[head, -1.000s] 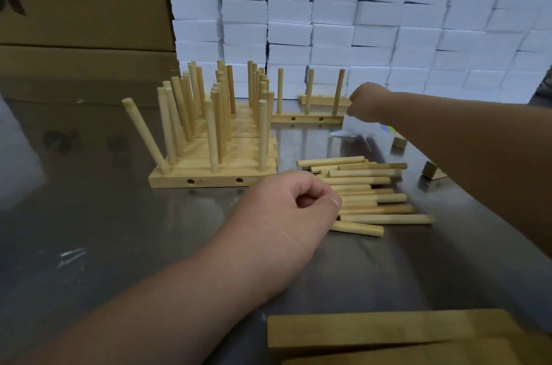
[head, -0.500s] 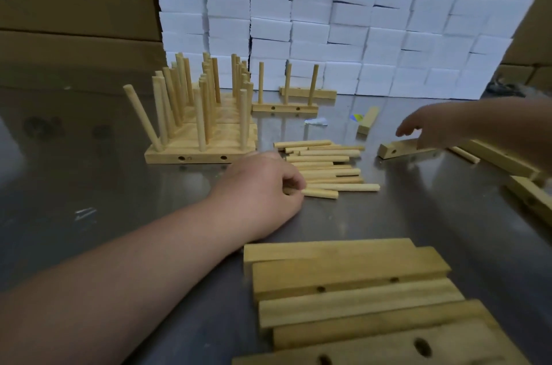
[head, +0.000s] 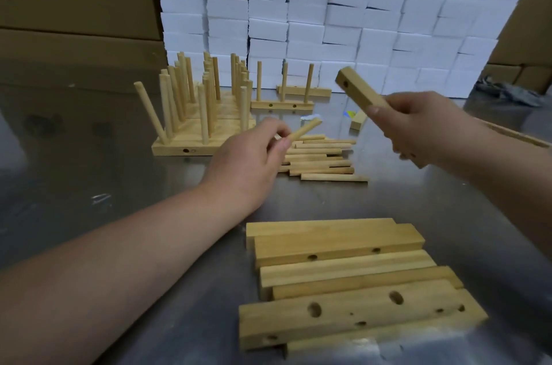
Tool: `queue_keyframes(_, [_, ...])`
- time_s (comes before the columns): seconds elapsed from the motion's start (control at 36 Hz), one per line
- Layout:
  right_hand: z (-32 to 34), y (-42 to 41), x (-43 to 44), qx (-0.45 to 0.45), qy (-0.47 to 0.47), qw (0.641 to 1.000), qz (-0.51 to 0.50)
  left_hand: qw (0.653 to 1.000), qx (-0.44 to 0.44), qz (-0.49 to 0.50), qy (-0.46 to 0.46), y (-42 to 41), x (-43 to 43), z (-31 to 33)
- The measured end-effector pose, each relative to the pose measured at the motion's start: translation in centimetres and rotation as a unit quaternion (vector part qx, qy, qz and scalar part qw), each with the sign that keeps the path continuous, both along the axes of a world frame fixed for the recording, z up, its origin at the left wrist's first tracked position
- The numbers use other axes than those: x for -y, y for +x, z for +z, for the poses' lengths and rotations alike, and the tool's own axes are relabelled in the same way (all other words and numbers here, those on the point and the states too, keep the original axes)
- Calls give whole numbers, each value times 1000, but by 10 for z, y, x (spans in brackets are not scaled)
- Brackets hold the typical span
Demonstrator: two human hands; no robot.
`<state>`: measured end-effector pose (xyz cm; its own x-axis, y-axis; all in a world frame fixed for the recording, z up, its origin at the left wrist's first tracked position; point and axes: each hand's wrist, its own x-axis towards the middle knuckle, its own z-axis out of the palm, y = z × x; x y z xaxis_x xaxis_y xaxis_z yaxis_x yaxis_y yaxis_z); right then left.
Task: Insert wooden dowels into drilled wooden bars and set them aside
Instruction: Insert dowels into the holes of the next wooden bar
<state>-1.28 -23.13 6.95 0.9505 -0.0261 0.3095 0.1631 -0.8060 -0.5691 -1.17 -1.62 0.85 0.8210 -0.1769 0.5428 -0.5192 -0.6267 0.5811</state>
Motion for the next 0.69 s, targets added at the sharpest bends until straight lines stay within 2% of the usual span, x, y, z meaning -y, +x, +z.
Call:
queue_keyframes(0.06, [-4,-13,-4,-51,35,998,25,999,5,11,-31,1,-1,0])
queue_keyframes(0.14, [-10,-20,-8,-103,164,976,99,999,14,22,-45,3,-2,-1])
queue_keyframes(0.28, [-19,-20,-9,-114,279,940,163,999,27,14,-30,4,-2,-2])
queue_keyframes(0.69, [-31,-26,-4,-107,338,900,255,995,71,13,-69,2,-3,-3])
